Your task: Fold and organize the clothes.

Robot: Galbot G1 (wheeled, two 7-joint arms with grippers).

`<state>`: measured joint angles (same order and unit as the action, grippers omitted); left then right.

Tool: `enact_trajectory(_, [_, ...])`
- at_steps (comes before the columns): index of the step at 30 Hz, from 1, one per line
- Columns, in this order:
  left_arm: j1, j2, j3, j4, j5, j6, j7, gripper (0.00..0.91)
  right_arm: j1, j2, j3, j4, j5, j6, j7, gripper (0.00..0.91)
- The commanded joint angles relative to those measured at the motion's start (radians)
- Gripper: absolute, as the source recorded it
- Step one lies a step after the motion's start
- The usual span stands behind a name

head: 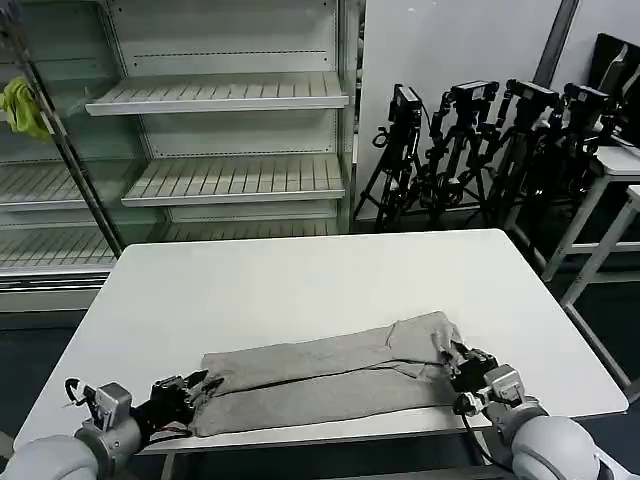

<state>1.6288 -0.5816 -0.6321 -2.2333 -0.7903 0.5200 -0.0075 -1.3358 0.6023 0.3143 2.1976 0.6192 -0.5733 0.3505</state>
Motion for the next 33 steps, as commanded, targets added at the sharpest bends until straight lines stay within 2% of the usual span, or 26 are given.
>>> enact_trajectory(1, [0.034, -0.012, -0.153, -0.037, 0.023, -0.012, -0.002, 0.907, -0.078, 0.002, 0.137, 0.057, -0.031, -0.004, 0.032, 0.907])
enact_trajectory(4, [0.030, -0.012, -0.209, -0.050, -0.041, -0.005, -0.026, 0.907, -0.099, 0.017, 0.268, 0.093, -0.021, 0.001, 0.030, 0.907])
enact_trajectory(6, [0.030, -0.014, -0.224, -0.065, -0.158, 0.030, -0.075, 0.907, -0.106, 0.026, 0.369, 0.122, 0.009, 0.009, 0.029, 0.907])
enact_trajectory(9, [0.038, -0.033, -0.195, -0.070, -0.295, 0.056, -0.130, 0.907, -0.105, 0.020, 0.491, 0.156, 0.084, 0.010, 0.039, 0.907])
enact_trajectory(14, [0.020, -0.076, -0.106, -0.037, -0.352, 0.058, -0.163, 0.907, -0.101, 0.012, 0.645, 0.202, 0.179, 0.000, 0.069, 0.907])
enact_trajectory(19, [-0.015, -0.107, -0.025, -0.006, -0.366, 0.058, -0.180, 0.907, -0.097, 0.032, 0.671, 0.235, 0.192, 0.001, 0.084, 0.907])
enact_trajectory(33, [-0.034, -0.151, 0.042, 0.065, -0.333, 0.057, -0.161, 0.907, -0.045, 0.115, 0.570, 0.279, 0.150, -0.004, 0.103, 0.907])
